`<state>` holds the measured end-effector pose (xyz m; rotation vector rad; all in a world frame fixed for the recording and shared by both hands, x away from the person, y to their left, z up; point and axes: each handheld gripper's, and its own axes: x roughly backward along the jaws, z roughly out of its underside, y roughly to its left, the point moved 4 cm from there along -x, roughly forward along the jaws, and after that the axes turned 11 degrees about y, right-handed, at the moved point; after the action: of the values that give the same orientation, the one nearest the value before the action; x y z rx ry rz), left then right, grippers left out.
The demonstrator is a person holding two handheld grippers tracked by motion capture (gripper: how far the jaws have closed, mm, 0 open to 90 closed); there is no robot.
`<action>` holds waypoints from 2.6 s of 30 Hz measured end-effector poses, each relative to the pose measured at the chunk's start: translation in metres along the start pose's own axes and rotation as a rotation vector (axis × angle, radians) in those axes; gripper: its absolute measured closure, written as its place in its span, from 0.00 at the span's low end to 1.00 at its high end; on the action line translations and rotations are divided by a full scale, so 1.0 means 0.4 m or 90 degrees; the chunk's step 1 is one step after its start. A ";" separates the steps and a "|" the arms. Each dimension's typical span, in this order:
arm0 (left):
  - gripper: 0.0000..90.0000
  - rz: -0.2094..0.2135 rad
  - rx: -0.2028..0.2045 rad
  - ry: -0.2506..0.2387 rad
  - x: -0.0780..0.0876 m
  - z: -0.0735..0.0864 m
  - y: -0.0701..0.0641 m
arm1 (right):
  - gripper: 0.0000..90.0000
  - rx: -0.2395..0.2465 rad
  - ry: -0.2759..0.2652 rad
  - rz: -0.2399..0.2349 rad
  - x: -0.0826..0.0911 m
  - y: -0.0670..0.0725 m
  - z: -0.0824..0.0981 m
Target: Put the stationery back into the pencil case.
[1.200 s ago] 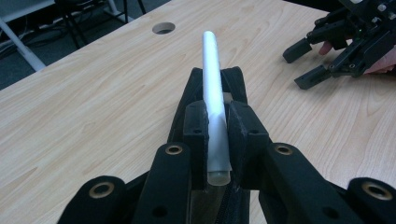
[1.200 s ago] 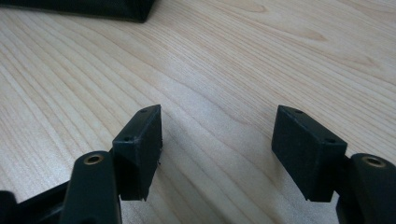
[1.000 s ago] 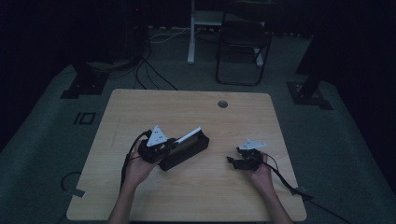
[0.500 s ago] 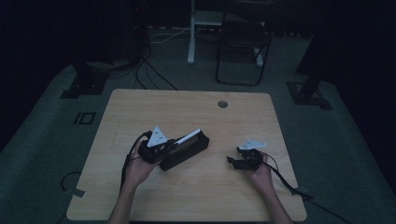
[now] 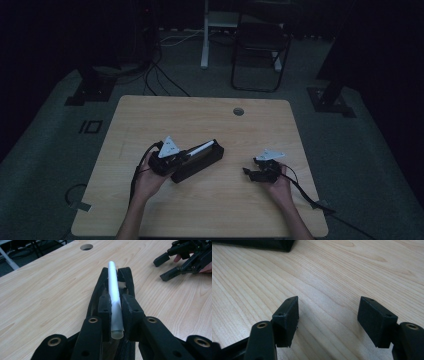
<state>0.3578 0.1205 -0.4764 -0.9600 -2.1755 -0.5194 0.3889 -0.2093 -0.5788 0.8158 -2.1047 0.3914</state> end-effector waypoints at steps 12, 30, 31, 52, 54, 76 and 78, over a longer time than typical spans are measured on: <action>0.87 0.001 0.001 0.007 -0.011 0.002 -0.002 | 0.37 0.000 0.000 0.000 0.000 0.000 0.000; 0.87 0.001 -0.008 0.015 -0.011 0.001 -0.003 | 0.37 0.000 0.000 0.000 0.000 0.000 0.000; 0.87 0.004 -0.008 0.015 -0.012 0.000 -0.003 | 0.37 0.000 0.000 0.000 0.000 0.000 0.000; 0.87 0.015 -0.006 0.029 -0.044 -0.013 -0.001 | 0.37 0.000 0.000 0.000 0.000 0.000 0.000; 0.87 0.018 -0.002 0.031 -0.048 -0.012 0.001 | 0.37 0.000 0.000 0.000 0.000 0.000 0.000; 0.48 -0.057 0.030 0.022 0.009 0.024 0.074 | 0.37 0.002 0.001 -0.001 0.000 0.000 0.000; 0.47 -0.065 0.028 0.030 0.016 0.032 0.086 | 0.37 0.001 0.001 -0.001 0.000 0.000 0.000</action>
<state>0.3753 0.1534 -0.4777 -0.8081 -2.1936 -0.5345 0.3889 -0.2092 -0.5789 0.8179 -2.1030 0.3931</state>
